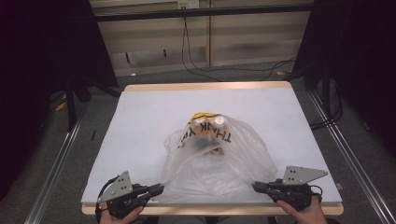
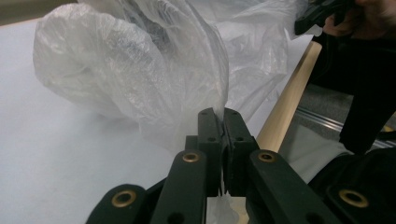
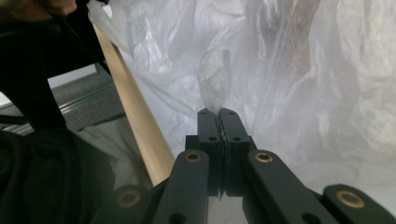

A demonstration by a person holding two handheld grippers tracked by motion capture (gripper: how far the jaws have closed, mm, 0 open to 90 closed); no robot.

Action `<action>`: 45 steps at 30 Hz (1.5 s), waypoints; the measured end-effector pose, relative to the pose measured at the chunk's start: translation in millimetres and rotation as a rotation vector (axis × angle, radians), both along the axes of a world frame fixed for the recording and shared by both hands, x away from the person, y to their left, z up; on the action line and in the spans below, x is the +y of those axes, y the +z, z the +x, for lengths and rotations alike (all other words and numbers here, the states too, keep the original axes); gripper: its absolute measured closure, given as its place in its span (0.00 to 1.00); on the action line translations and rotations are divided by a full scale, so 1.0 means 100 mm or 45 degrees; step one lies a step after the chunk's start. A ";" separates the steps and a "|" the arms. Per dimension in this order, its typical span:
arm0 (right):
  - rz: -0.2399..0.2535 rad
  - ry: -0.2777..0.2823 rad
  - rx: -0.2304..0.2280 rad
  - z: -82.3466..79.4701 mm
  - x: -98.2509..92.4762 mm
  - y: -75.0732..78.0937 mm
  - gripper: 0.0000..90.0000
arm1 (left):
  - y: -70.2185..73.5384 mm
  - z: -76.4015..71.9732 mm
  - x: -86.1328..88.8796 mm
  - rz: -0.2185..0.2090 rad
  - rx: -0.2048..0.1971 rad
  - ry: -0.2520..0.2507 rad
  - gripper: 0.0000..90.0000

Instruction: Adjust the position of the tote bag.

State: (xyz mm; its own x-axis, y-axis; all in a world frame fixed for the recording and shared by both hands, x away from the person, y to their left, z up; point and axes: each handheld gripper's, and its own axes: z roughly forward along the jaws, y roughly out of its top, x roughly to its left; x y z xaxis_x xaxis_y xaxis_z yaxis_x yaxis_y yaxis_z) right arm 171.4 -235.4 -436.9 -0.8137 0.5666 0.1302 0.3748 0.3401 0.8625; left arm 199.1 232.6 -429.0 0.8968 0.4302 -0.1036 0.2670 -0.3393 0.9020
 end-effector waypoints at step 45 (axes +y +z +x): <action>0.298 -0.054 -0.408 0.56 -0.16 1.18 1.00 | 0.84 0.40 0.26 -0.172 -0.195 0.126 1.00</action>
